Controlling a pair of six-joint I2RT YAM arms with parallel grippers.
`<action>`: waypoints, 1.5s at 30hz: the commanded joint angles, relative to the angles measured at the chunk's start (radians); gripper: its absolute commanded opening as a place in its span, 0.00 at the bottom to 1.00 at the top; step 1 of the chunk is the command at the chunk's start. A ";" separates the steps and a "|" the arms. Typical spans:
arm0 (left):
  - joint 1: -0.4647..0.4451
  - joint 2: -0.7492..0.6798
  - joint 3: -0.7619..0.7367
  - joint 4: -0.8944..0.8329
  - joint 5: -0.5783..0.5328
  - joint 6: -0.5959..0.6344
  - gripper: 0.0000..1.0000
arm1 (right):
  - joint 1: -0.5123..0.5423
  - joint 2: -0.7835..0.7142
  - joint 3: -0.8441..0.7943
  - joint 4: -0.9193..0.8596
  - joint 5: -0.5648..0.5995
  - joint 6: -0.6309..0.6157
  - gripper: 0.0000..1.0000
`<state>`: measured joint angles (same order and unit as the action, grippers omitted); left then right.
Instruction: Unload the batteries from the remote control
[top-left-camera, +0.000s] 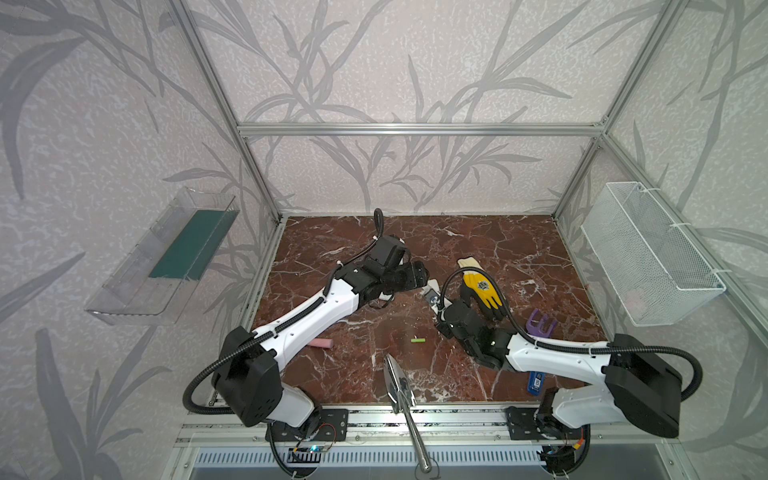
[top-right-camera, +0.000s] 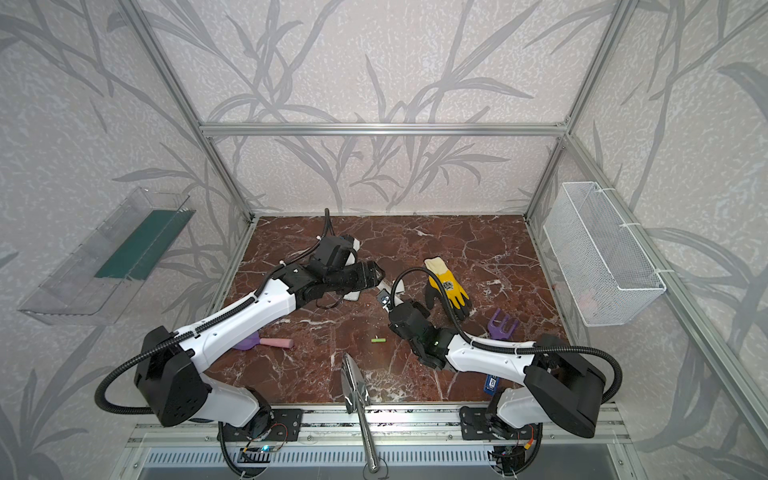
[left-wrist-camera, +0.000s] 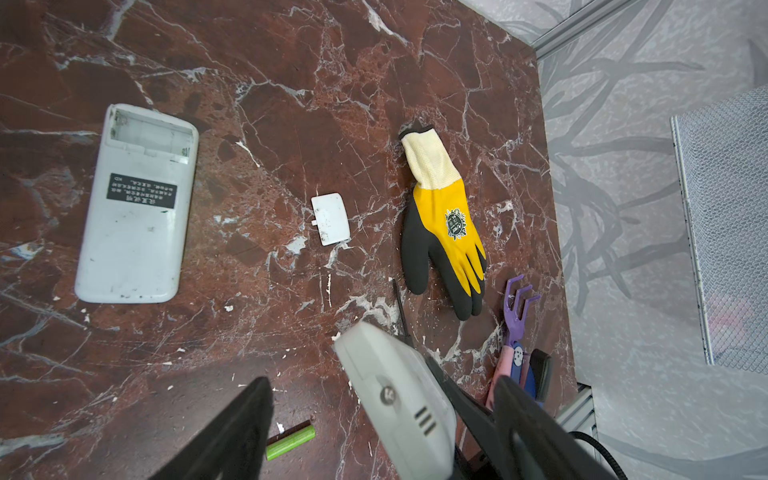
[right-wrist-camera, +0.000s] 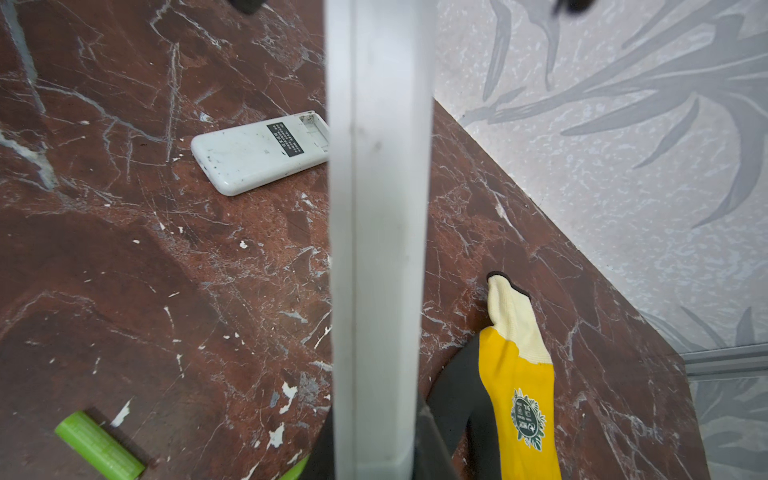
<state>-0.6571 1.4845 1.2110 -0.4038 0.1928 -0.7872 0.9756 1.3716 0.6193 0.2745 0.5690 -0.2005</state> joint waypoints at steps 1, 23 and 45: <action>-0.012 0.024 0.035 0.025 0.031 -0.036 0.71 | 0.010 0.002 -0.007 0.076 0.069 -0.026 0.00; -0.026 0.102 0.062 0.020 0.070 -0.018 0.04 | 0.022 0.042 -0.036 0.245 0.160 -0.194 0.03; 0.006 0.060 -0.042 0.141 0.031 0.163 0.00 | 0.020 -0.085 -0.107 0.166 0.010 -0.111 0.75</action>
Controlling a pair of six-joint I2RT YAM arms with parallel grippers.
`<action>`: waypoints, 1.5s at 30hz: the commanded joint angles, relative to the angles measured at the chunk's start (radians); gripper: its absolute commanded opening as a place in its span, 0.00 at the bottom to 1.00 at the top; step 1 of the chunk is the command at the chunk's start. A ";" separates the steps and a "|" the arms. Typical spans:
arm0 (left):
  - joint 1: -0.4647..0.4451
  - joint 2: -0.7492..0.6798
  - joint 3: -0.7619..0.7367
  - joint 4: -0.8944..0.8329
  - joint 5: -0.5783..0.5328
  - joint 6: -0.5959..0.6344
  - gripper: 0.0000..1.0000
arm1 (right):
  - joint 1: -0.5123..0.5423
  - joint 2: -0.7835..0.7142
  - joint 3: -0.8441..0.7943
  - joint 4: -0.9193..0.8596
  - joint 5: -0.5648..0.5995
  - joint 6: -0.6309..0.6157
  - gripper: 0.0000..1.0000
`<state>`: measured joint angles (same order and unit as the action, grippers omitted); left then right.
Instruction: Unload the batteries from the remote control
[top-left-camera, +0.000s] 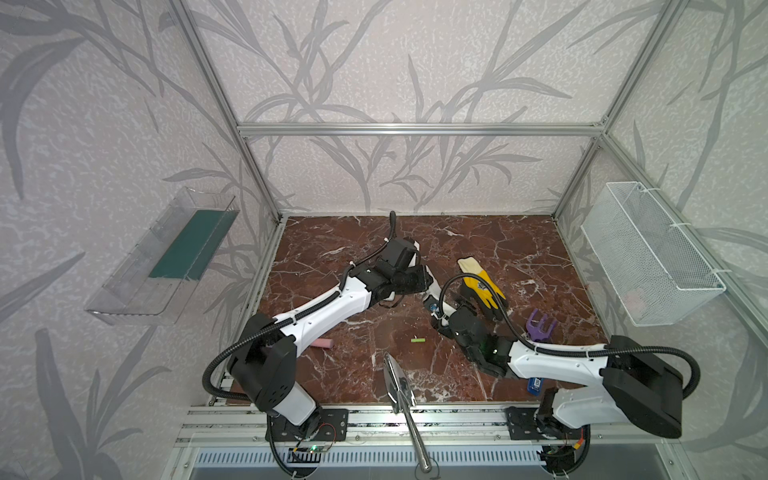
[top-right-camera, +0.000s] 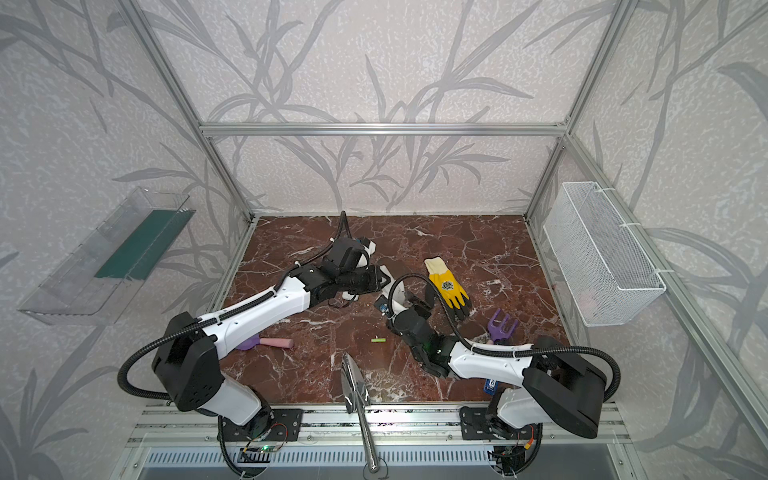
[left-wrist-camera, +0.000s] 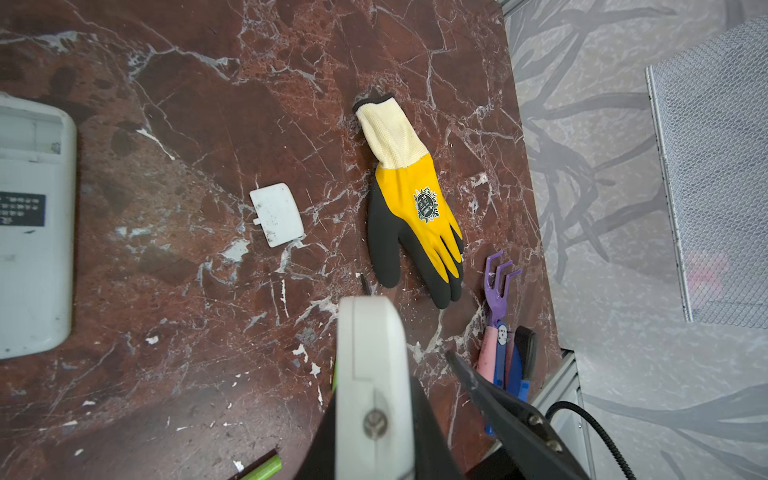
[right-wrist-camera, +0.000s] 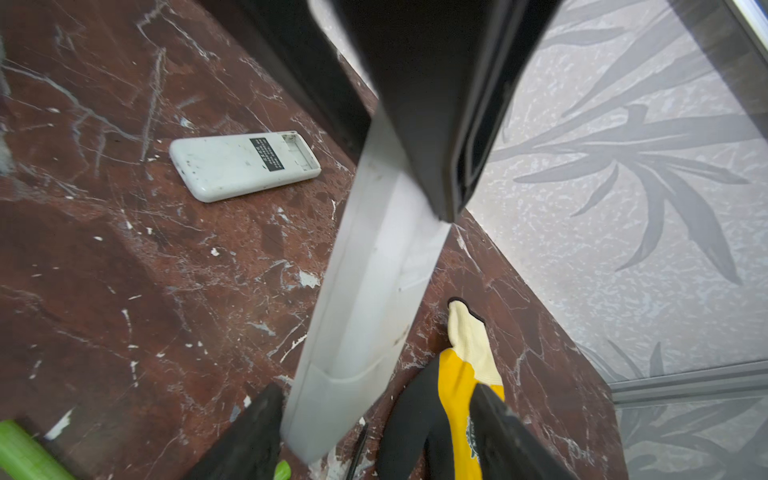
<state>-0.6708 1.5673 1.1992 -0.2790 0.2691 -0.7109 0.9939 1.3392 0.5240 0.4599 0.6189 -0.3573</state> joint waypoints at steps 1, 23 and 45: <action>0.028 -0.026 -0.041 0.028 -0.039 0.101 0.00 | -0.001 -0.067 -0.014 -0.046 -0.071 0.054 0.77; 0.096 -0.134 -0.252 0.264 0.244 0.183 0.00 | -0.257 -0.068 0.173 -0.358 -0.800 0.363 0.84; 0.122 -0.243 -0.473 0.825 0.191 -0.267 0.00 | -0.462 -0.216 0.169 -0.340 -0.980 1.044 0.62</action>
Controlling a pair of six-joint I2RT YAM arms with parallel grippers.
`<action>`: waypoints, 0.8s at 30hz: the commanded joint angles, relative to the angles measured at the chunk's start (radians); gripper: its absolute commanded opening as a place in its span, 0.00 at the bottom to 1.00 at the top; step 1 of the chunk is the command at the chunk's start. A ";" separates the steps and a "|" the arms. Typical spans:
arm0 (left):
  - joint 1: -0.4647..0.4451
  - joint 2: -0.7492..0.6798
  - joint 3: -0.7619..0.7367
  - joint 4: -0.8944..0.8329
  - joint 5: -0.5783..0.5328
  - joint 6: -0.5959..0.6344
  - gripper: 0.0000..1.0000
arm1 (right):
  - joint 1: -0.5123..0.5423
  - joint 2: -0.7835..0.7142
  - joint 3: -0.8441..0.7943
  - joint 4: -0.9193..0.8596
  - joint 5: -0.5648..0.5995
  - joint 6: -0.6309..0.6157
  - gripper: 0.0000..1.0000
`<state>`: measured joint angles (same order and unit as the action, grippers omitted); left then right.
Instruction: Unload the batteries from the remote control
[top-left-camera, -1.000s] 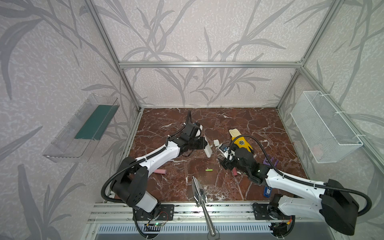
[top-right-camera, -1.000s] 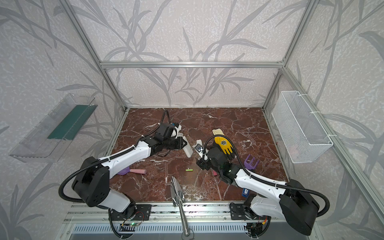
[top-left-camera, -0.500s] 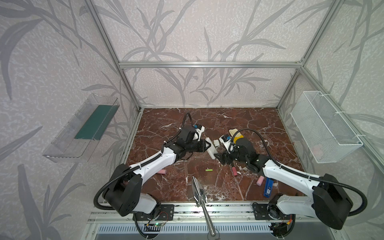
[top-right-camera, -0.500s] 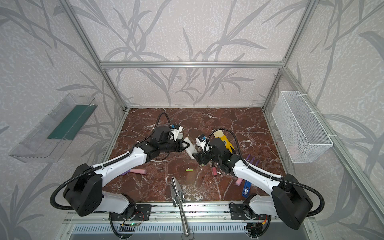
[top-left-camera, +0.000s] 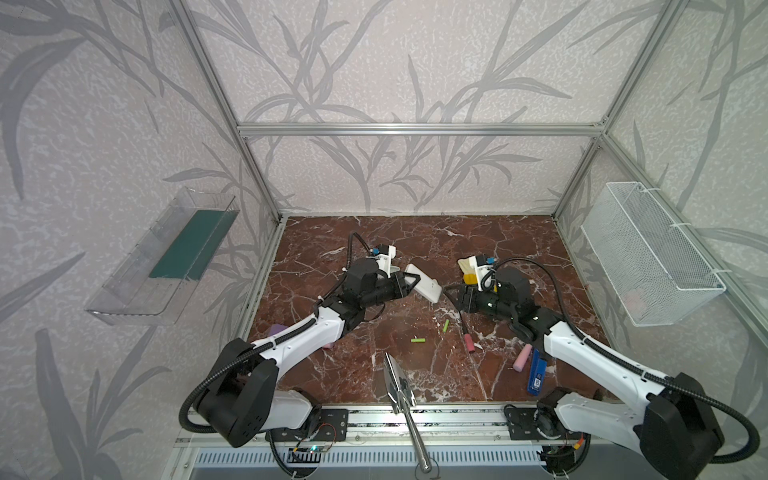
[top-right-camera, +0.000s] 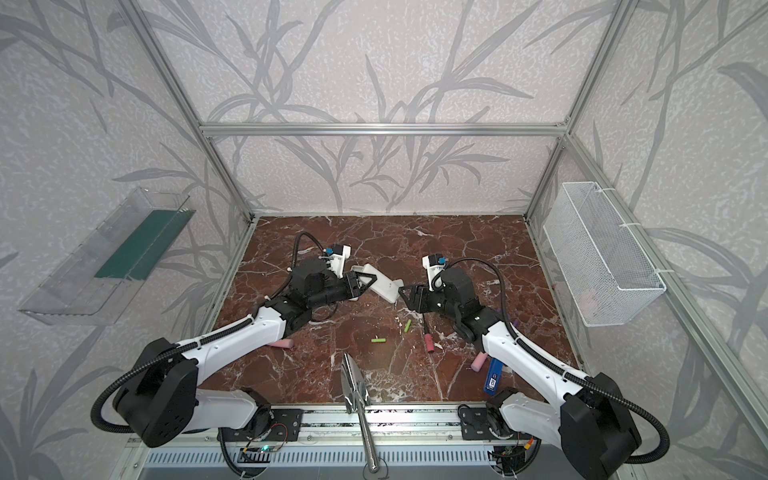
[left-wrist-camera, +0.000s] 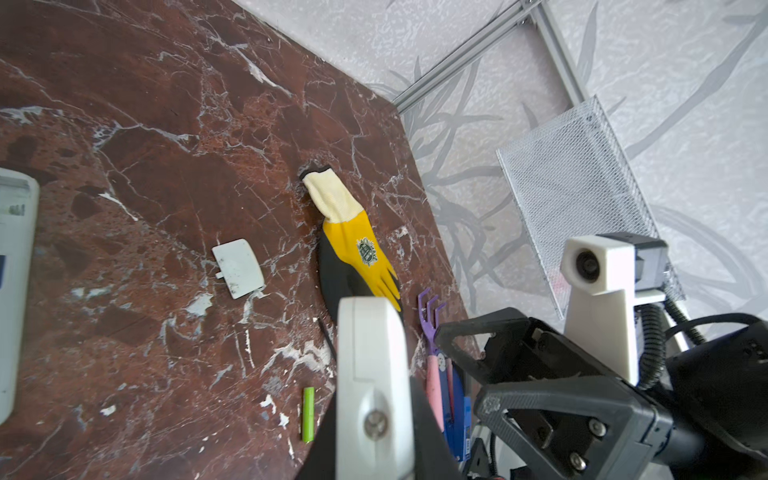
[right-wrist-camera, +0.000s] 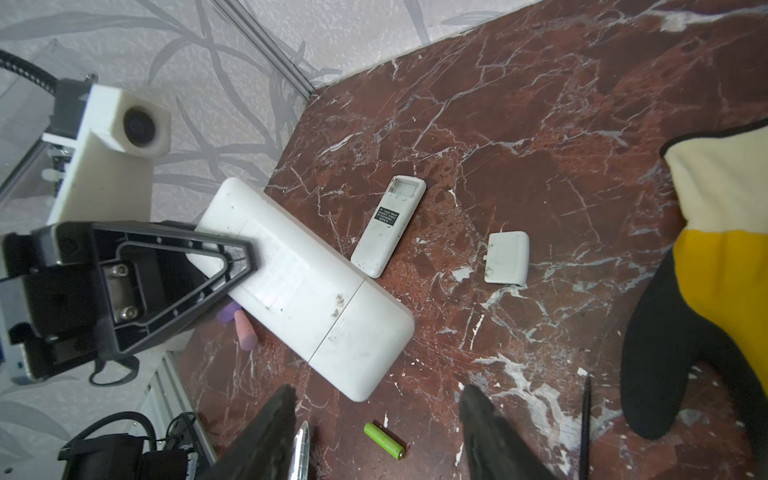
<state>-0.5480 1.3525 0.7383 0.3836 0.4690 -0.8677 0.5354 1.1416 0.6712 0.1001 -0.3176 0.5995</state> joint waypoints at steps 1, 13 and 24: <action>-0.001 -0.028 -0.018 0.188 -0.009 -0.132 0.00 | -0.007 -0.016 0.030 0.017 -0.055 0.096 0.62; -0.010 -0.022 -0.043 0.332 0.028 -0.272 0.00 | -0.033 0.009 0.010 0.214 -0.131 0.199 0.53; -0.012 -0.006 -0.061 0.422 0.065 -0.319 0.00 | -0.059 0.048 0.021 0.259 -0.167 0.216 0.45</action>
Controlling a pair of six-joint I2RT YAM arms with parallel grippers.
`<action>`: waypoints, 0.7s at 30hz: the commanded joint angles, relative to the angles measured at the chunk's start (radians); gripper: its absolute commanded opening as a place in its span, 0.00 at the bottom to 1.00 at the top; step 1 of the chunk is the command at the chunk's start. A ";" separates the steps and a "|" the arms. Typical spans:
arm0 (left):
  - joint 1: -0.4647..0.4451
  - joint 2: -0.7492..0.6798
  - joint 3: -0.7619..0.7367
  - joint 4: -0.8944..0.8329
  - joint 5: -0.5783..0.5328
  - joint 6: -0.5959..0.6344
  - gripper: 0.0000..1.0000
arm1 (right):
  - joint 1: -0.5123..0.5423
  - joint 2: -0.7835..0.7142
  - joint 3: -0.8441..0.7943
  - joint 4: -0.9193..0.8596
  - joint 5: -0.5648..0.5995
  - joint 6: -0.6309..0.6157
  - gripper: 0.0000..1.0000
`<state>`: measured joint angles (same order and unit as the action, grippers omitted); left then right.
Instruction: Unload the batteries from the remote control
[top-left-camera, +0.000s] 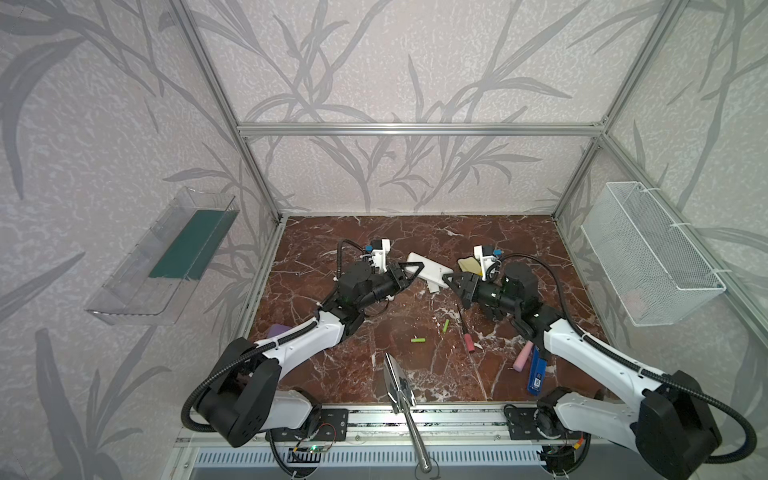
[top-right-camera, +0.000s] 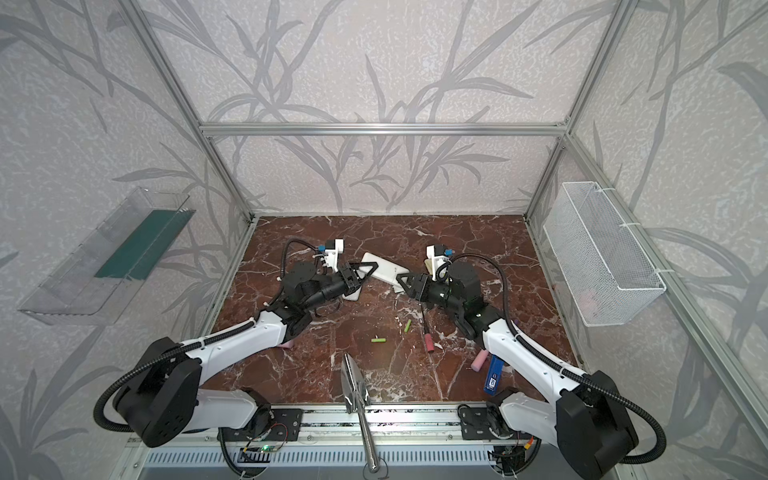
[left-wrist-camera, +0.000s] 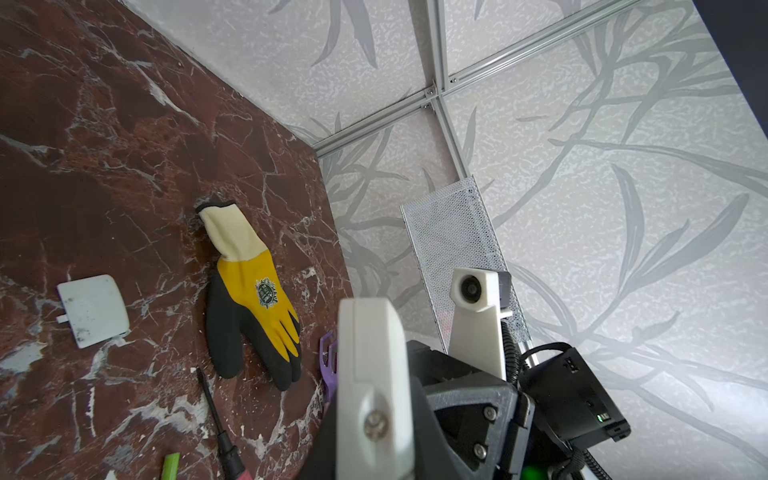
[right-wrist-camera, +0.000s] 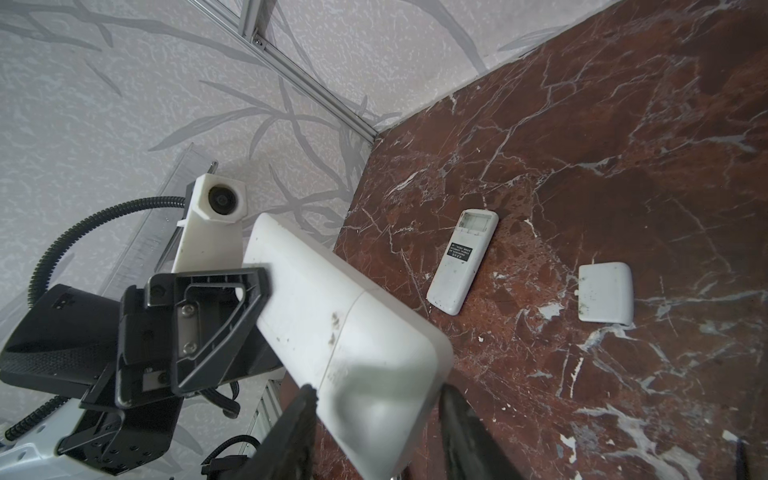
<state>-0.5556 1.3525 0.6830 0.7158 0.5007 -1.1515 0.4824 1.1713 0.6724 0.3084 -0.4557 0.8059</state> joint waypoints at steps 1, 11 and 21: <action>-0.005 -0.001 -0.002 0.099 0.042 -0.039 0.00 | -0.007 0.023 0.017 0.064 -0.033 0.017 0.44; -0.007 0.040 -0.002 0.188 0.096 -0.082 0.00 | -0.028 0.050 -0.013 0.177 -0.091 0.057 0.34; -0.010 0.053 0.004 0.233 0.113 -0.111 0.00 | -0.035 0.088 -0.001 0.269 -0.180 0.077 0.39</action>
<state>-0.5426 1.4063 0.6823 0.8600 0.5228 -1.2228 0.4362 1.2381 0.6590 0.5068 -0.5587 0.8875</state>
